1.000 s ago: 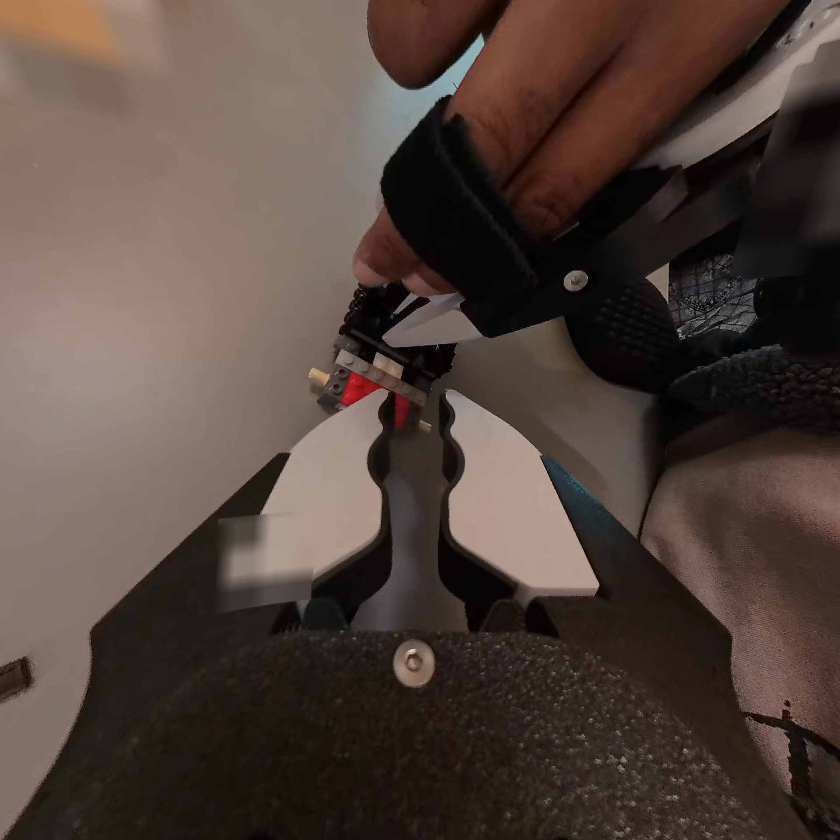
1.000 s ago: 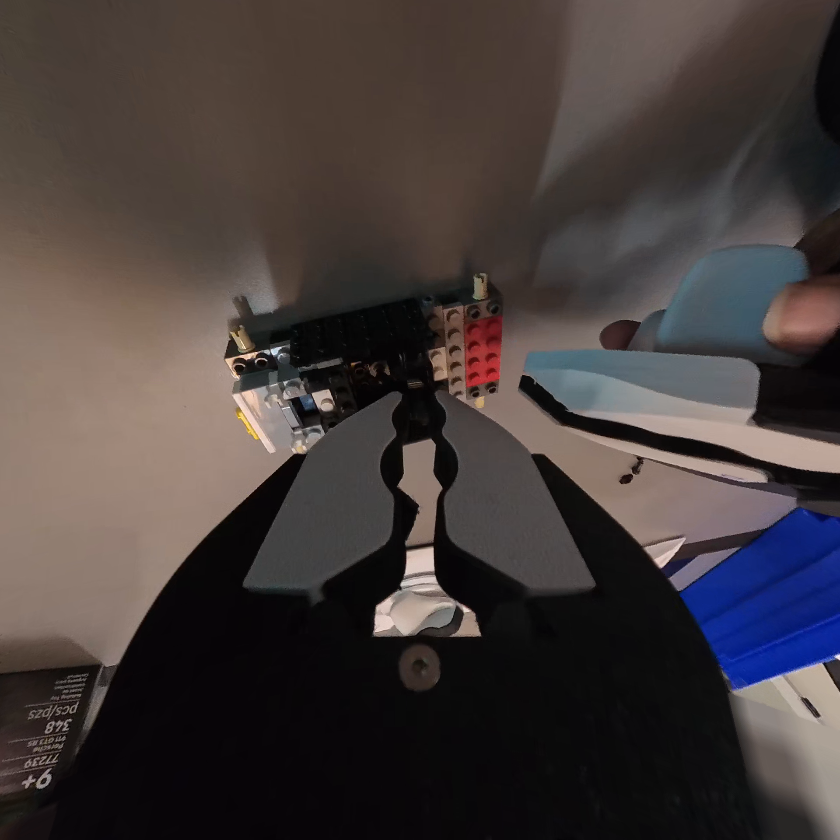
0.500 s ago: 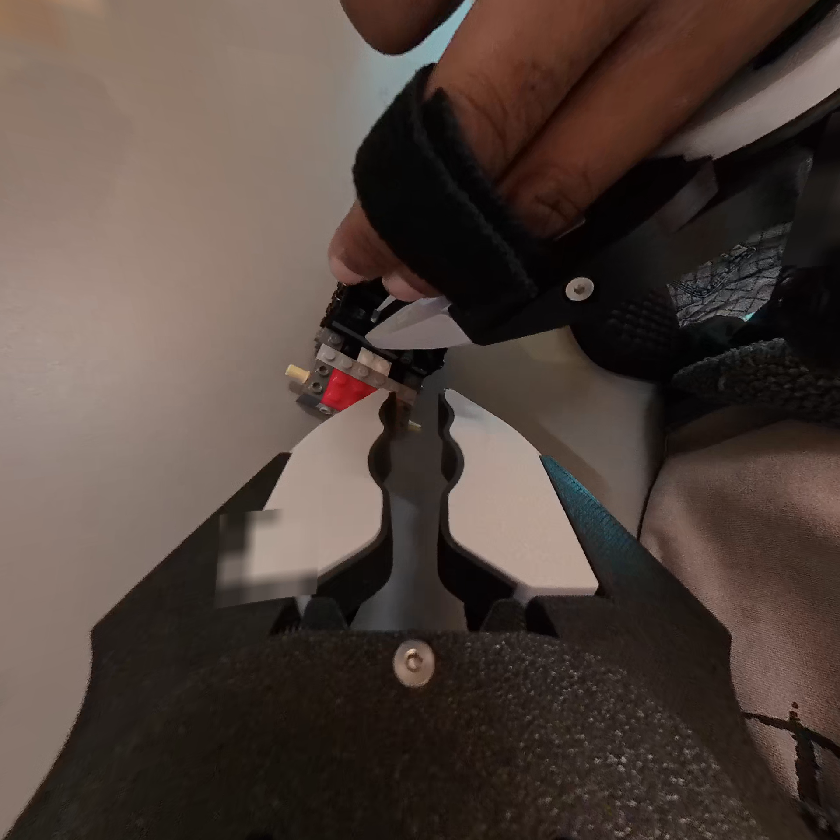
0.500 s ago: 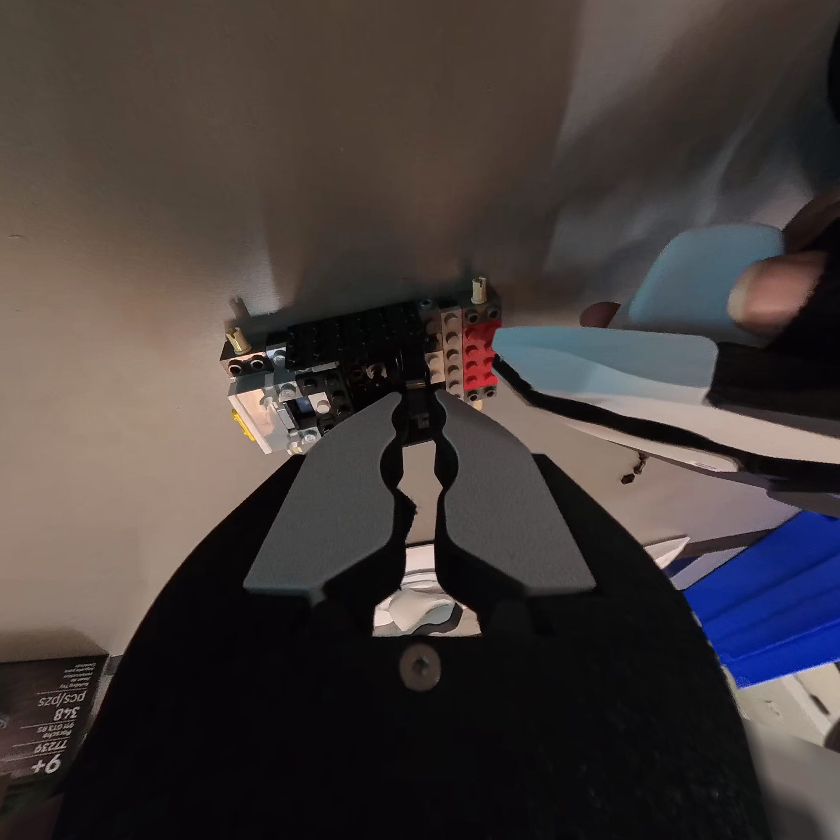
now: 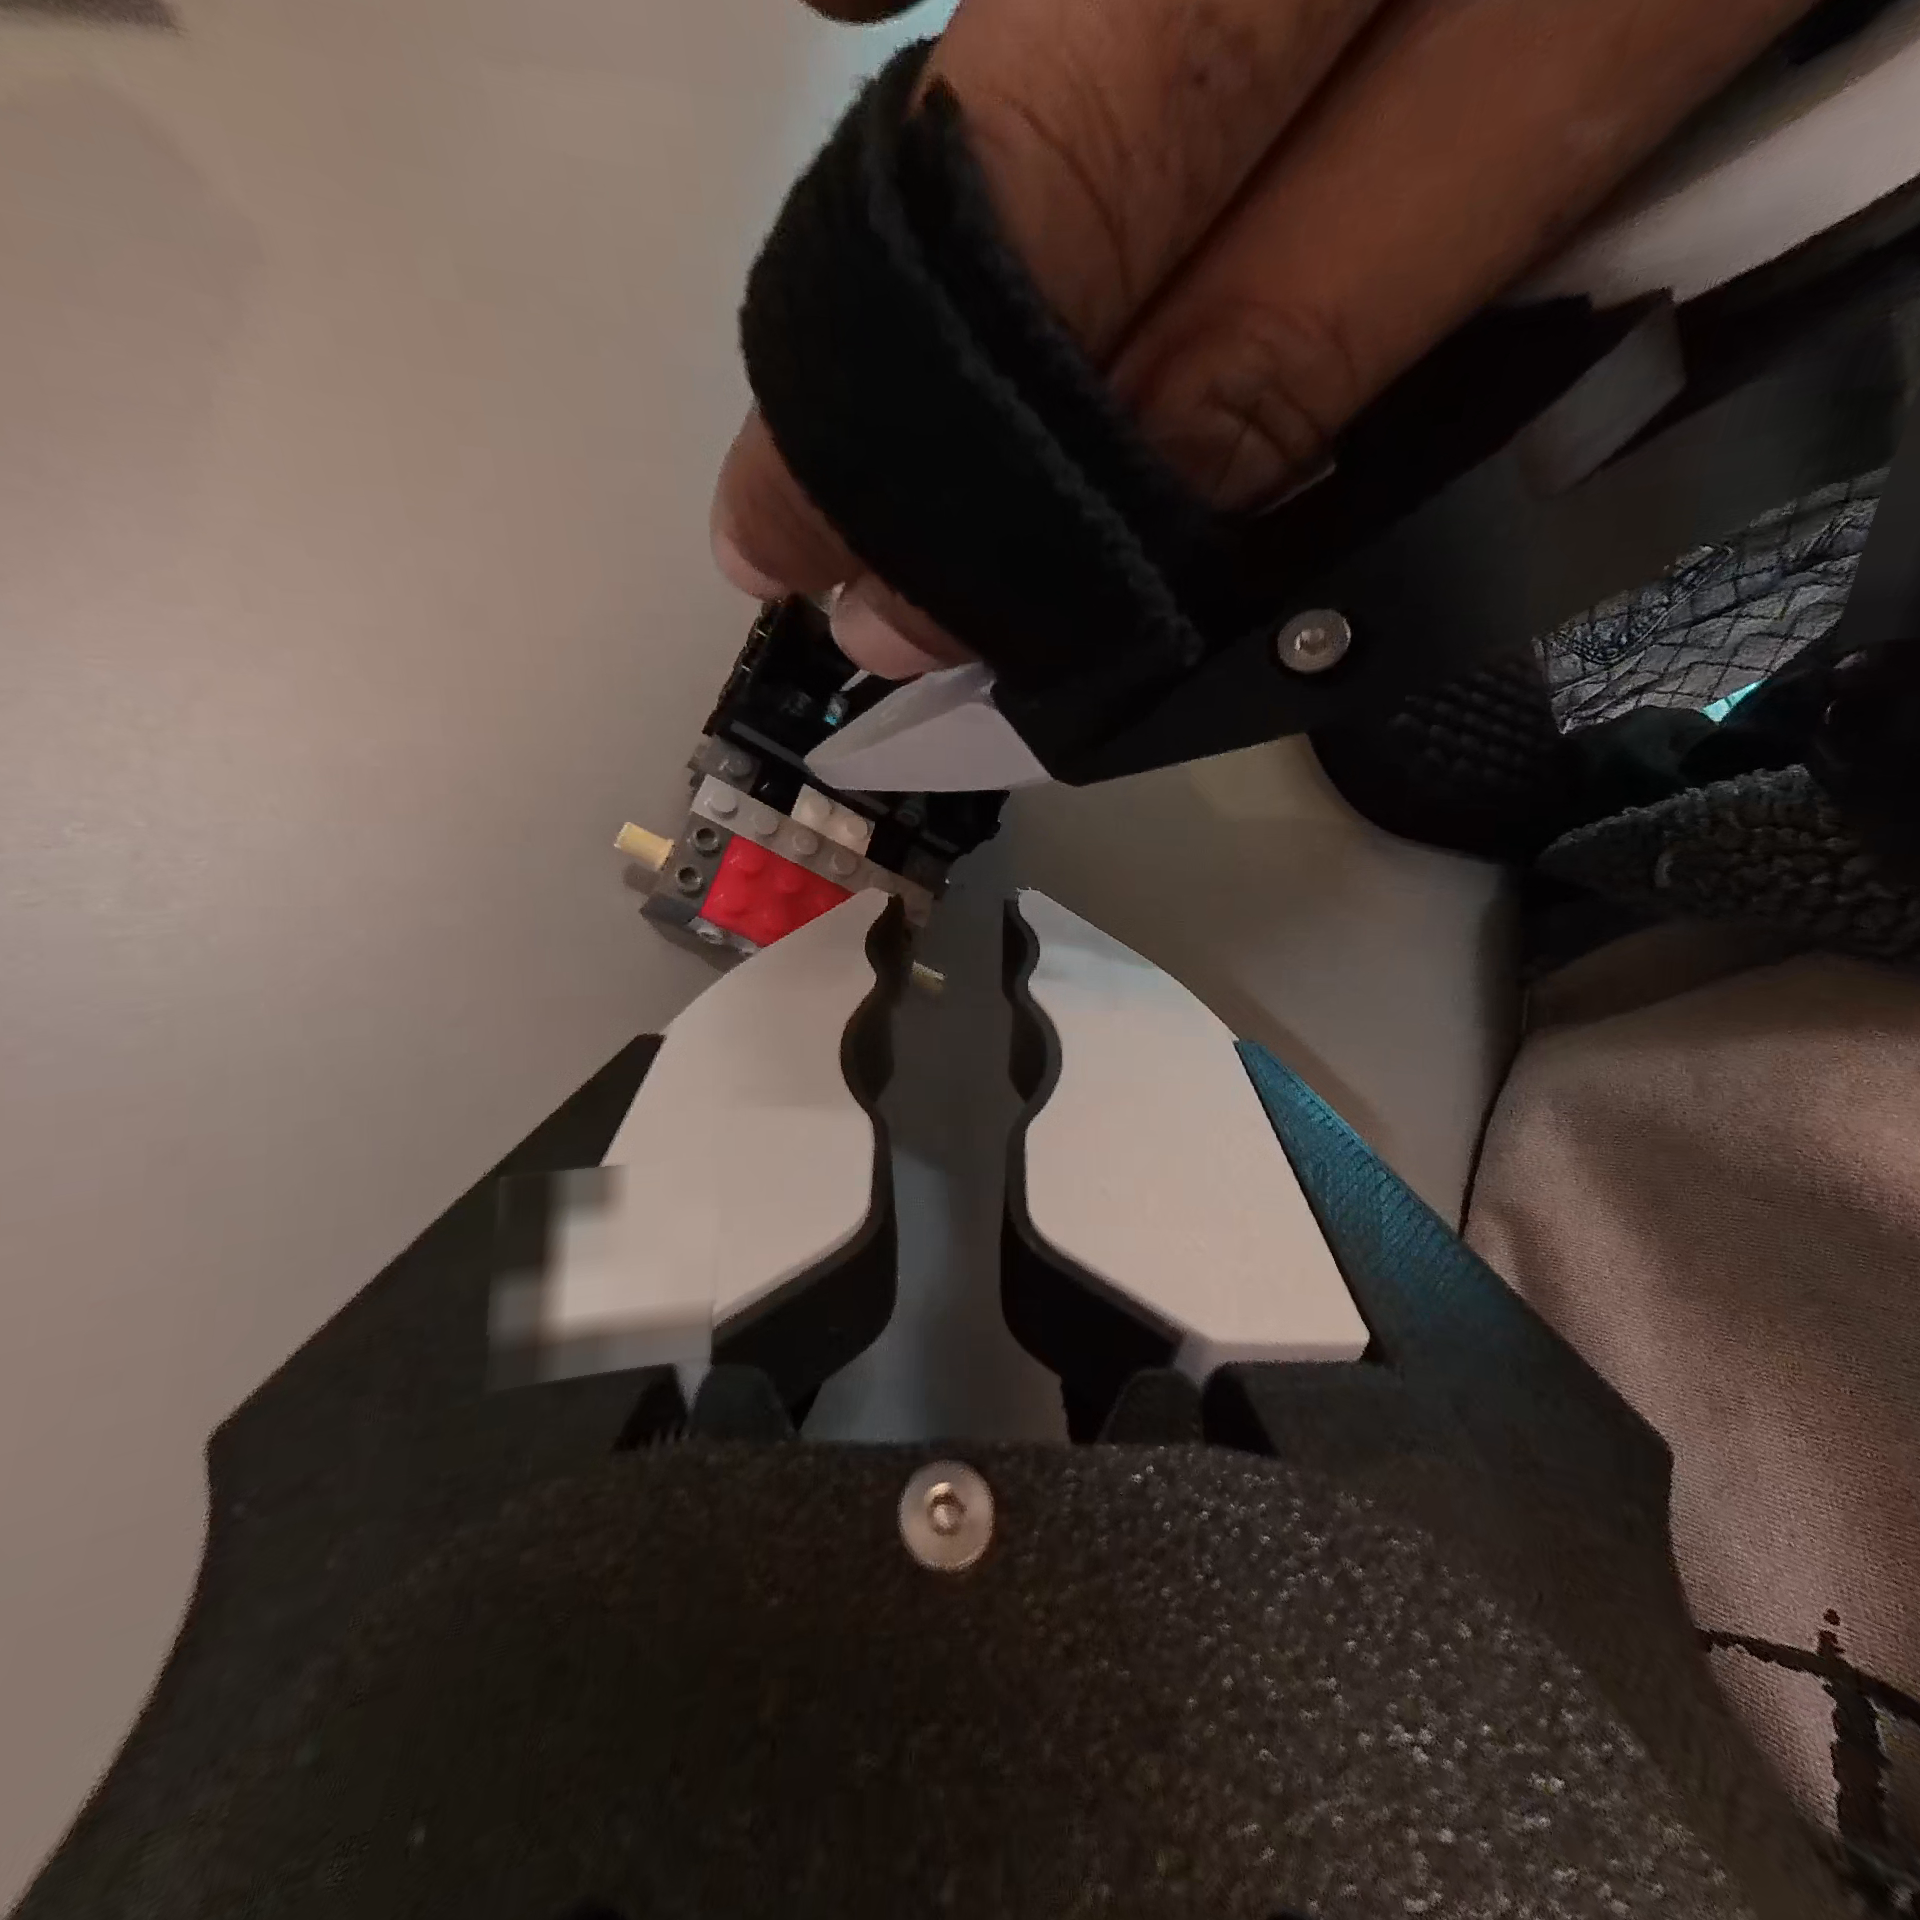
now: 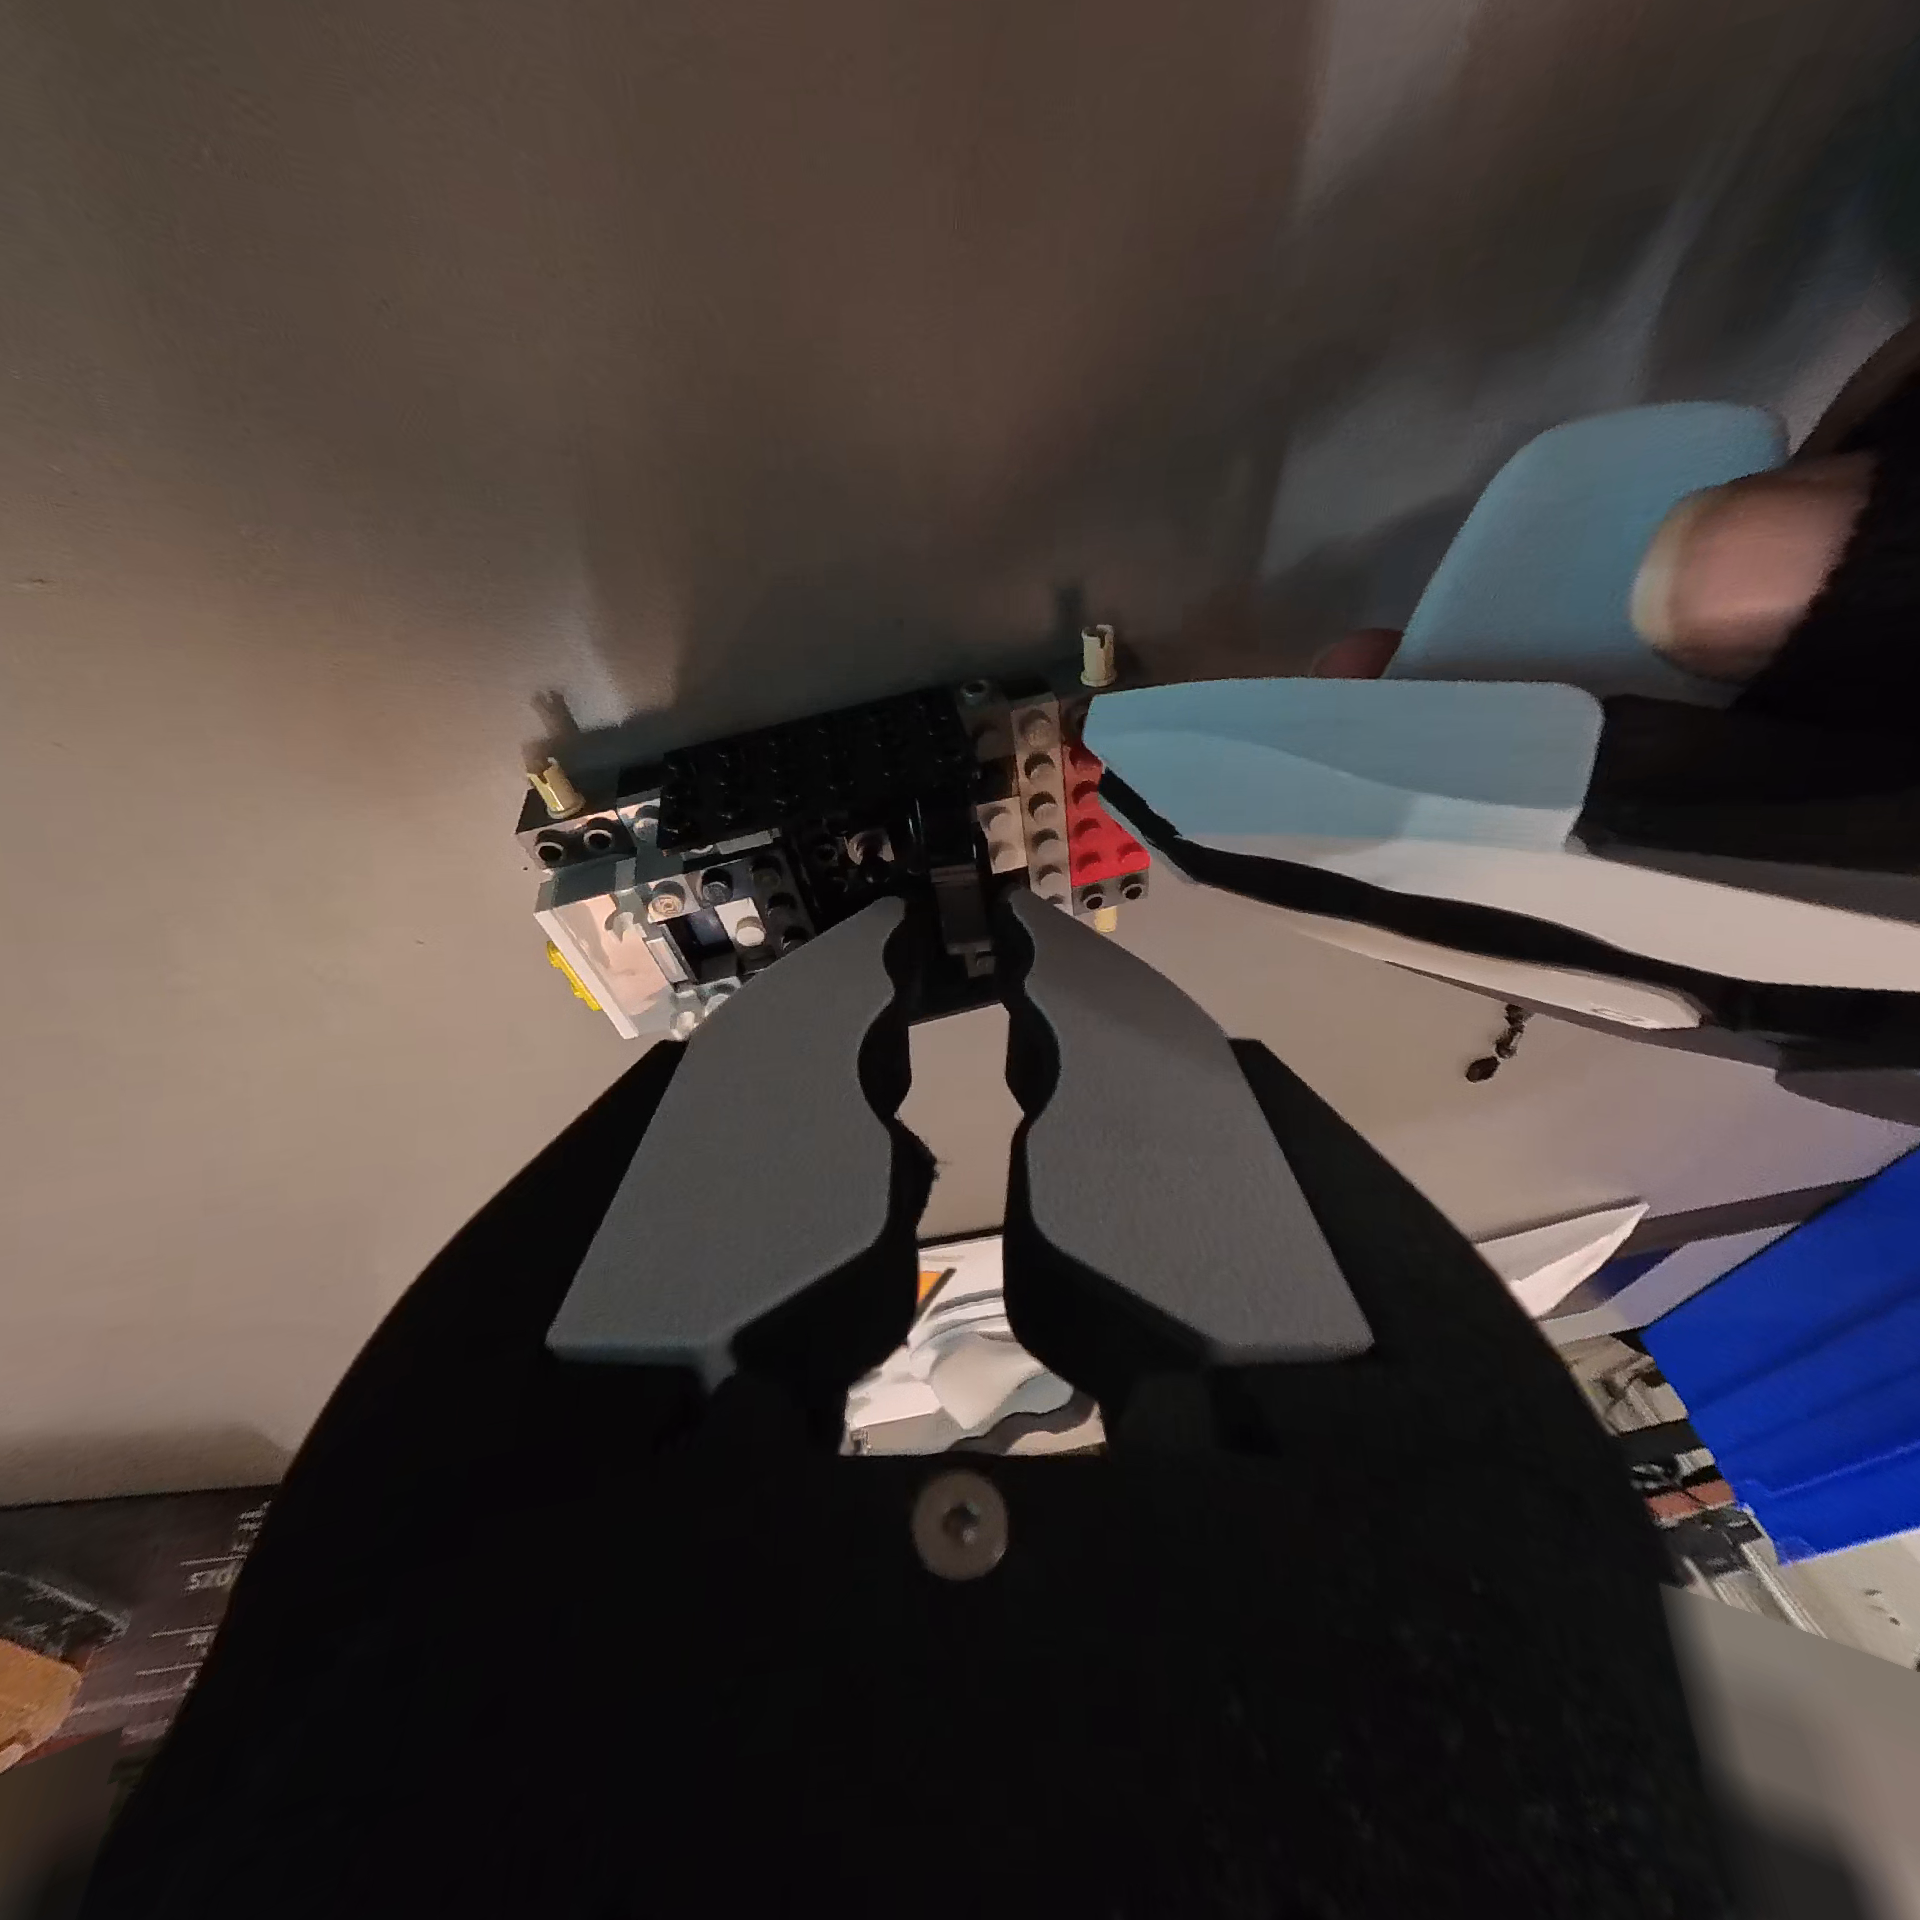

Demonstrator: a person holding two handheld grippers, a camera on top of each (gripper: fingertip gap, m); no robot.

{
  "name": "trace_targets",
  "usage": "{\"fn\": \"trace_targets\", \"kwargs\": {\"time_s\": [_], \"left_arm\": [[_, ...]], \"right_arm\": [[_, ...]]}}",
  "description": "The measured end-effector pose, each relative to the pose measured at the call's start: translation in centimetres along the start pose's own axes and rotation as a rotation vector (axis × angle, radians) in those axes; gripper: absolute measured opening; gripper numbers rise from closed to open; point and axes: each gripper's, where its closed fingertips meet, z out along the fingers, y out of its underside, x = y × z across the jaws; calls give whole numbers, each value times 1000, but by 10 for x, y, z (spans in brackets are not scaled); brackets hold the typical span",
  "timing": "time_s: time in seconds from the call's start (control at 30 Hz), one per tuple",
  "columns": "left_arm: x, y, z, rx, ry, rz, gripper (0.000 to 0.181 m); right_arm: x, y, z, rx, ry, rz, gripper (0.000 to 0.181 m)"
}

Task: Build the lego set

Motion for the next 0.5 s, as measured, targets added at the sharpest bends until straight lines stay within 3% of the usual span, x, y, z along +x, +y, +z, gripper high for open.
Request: {"fn": "trace_targets", "kwargs": {"time_s": [0.03, 0.3, 0.5], "left_arm": [[0, 0, 0, 0, 0, 0, 17], [-1, 0, 0, 1, 0, -3, 17], [-5, -2, -3, 18, -23, -1, 17]], "right_arm": [[0, 0, 0, 3, 2, 4, 13], [7, 5, -9, 21, 25, 101, 13], [5, 10, -27, 231, 61, 530, 10]]}}
